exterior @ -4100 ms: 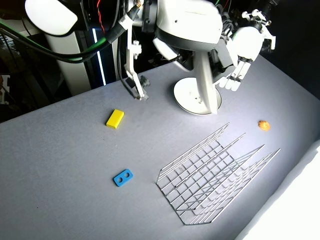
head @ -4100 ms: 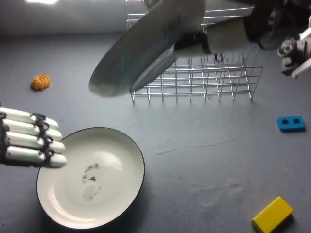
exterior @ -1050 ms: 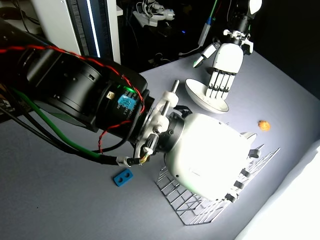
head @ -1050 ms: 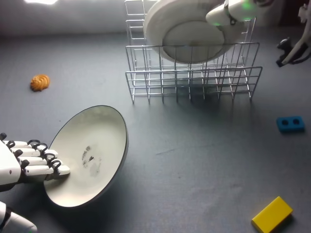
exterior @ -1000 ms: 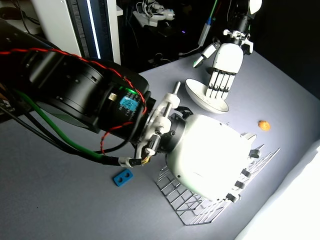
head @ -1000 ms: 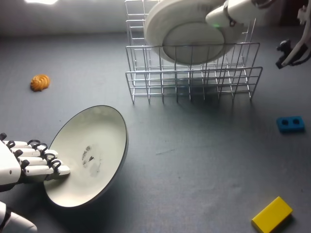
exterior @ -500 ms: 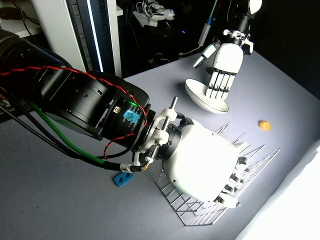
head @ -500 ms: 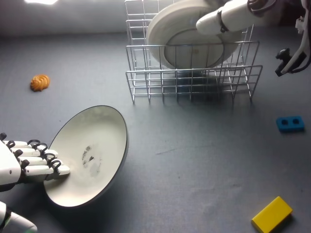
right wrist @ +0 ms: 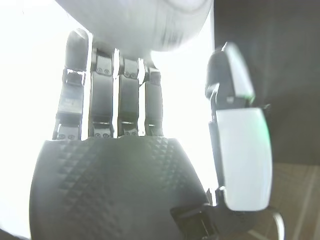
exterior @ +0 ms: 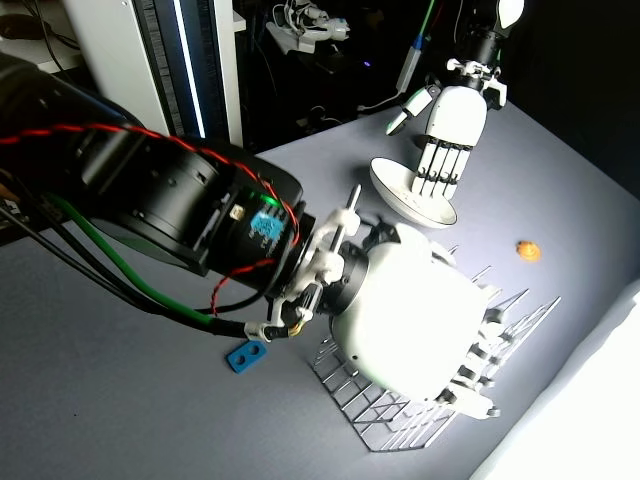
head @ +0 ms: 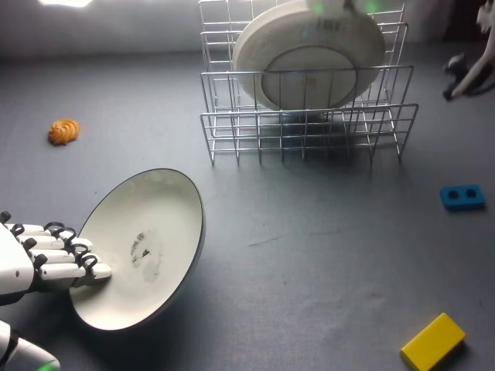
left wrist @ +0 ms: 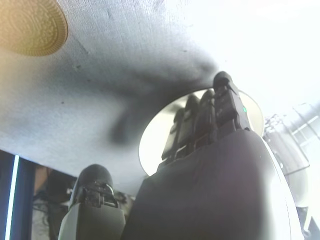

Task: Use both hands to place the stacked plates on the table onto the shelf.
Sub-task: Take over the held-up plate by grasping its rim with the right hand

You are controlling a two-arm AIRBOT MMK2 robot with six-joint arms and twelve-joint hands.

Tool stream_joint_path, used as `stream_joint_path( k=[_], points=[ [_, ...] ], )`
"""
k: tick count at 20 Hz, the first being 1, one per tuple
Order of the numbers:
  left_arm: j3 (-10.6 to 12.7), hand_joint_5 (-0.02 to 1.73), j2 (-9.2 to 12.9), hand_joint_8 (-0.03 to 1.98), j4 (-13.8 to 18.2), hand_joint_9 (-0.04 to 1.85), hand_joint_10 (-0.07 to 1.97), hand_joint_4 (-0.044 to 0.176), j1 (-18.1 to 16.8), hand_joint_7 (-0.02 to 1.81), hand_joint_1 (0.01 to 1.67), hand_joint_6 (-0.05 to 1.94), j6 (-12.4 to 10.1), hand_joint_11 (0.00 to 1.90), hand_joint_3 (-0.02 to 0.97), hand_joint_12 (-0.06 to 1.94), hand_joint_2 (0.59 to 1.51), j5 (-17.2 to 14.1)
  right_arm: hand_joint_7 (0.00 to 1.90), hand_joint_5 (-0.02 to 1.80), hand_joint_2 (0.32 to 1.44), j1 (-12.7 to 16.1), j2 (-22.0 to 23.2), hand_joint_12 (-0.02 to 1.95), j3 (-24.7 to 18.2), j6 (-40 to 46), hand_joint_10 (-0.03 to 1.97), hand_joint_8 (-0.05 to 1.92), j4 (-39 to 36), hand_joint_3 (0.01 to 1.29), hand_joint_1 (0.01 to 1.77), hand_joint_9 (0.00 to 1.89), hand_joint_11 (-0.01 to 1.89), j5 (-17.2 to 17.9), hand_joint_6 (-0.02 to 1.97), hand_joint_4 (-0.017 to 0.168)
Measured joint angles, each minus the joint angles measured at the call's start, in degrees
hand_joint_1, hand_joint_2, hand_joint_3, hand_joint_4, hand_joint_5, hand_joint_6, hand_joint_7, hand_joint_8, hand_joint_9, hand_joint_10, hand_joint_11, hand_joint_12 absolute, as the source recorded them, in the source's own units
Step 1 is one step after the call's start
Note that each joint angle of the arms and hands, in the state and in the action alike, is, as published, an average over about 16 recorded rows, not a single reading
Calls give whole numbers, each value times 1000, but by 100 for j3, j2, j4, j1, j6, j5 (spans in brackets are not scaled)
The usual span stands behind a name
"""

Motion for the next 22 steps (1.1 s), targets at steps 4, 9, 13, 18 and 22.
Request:
stream_joint_path(
  k=[4, 9, 13, 18, 22],
  points=[
    [-3, 11, 4, 1, -27, -20, -34, -5, 9, 25, 13, -19, 0, 26, -1, 22, 1139, 1, 708, 652, 1177, 74, 91, 1226, -378, -304, 70, 15, -532, 10, 643, 653, 172, 265, 43, 0],
    [-3, 10, 8, 1, -66, -21, -35, -5, 32, 24, 13, -16, 1, 26, -1, 22, 1136, 2, 559, 511, 1155, -69, 83, 1017, -924, -927, 36, 16, -1233, 10, 737, 518, 108, 799, 45, 2],
    [-2, 9, 10, 1, -93, -21, -35, -4, 52, 23, 13, -14, 1, 25, -1, 22, 1133, 2, 386, 356, 1095, -435, -103, 746, -1273, -1604, 24, 16, -1607, 10, 887, 351, 65, 1151, 45, 4],
    [-2, 5, 10, 2, -103, -21, -35, -4, 66, 22, 13, -15, 1, 26, -1, 22, 1136, 3, 164, 147, 1022, -958, -493, 373, -1457, -2338, 17, 17, -1779, 10, 1020, 145, 15, 1472, 44, 5],
    [-3, 2, 10, 2, -106, -21, -34, -4, 72, 20, 13, -15, 1, 26, -1, 22, 1138, 4, 62, 64, 978, -1298, -865, 142, -1409, -2720, 17, 17, -1783, 10, 1098, 51, 16, 1520, 44, 5]
  ],
)
